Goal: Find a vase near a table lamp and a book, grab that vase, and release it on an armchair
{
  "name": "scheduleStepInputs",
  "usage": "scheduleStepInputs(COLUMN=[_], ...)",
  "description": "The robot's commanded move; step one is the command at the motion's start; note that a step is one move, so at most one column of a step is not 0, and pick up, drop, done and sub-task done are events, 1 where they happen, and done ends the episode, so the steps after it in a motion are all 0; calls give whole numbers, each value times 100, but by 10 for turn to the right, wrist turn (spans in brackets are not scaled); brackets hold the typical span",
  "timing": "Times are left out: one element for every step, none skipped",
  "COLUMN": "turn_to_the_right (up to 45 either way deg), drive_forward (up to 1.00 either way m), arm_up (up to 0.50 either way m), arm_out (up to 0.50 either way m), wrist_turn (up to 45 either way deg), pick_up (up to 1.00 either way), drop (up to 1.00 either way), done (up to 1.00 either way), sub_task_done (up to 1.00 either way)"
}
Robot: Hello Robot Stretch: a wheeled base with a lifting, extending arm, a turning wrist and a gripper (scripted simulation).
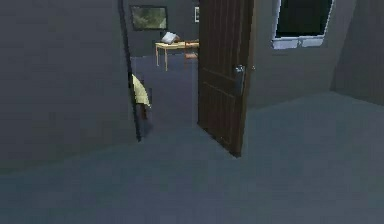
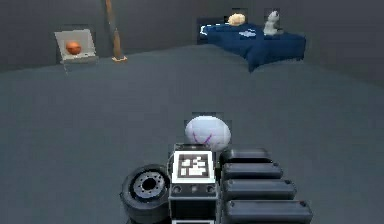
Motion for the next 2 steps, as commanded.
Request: scheduleStepInputs(turn_to_the_right=[0,0], drive_forward=[100,100], arm_up=[0,0], arm_out=[0,0], wrist_turn=[0,0], pick_up=[0,0], drop=[0,0], done=[0,0], sub_task_done=[0,0])
